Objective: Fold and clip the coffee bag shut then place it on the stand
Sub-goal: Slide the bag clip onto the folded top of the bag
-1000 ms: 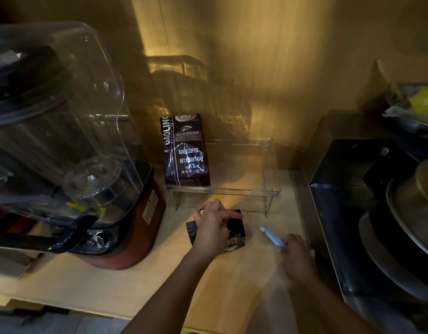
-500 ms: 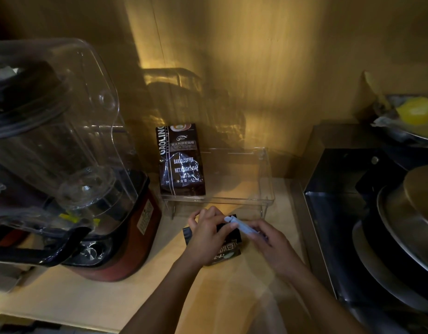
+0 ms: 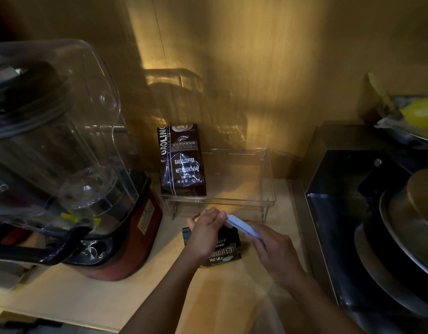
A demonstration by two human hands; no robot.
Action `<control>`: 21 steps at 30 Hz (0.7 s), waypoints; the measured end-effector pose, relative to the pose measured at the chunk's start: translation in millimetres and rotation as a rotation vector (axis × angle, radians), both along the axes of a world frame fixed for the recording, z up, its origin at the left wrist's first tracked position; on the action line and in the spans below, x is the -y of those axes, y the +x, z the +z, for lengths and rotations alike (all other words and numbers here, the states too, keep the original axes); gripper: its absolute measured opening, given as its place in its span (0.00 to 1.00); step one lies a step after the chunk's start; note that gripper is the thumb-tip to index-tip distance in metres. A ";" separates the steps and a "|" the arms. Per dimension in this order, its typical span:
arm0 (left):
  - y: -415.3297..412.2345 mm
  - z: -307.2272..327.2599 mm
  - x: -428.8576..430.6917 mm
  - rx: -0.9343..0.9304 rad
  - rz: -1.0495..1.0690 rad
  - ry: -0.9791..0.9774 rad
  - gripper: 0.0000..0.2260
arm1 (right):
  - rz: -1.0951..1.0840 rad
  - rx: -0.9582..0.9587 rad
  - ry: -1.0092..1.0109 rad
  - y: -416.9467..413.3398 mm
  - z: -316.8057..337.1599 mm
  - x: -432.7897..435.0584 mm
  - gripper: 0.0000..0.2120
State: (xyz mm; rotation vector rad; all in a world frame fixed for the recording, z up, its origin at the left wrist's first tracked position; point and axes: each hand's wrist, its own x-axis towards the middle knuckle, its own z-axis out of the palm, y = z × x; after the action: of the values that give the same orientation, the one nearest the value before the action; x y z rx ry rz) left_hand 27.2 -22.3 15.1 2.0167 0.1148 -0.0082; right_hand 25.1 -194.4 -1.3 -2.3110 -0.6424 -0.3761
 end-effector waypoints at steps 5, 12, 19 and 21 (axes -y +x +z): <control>6.1 -0.2 -4.6 -0.004 0.073 0.016 0.18 | -0.025 -0.252 0.185 10.4 7.8 0.2 0.02; 4.8 1.8 -4.2 0.052 0.010 0.065 0.16 | 0.242 -0.920 0.308 24.5 28.9 21.8 0.03; -3.8 6.7 -15.4 0.072 -0.129 0.116 0.08 | 0.153 -0.593 0.282 38.5 25.0 36.8 0.06; -4.8 6.8 -16.4 0.091 -0.141 0.133 0.13 | 0.193 -0.509 0.153 42.3 20.5 39.7 0.03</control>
State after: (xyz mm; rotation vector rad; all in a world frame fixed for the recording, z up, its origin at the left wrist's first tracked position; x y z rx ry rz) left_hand 22.4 -5.9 21.9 2.1504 -0.0872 0.0020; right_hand 67.3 -234.1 19.2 -2.0569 -0.5477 0.2425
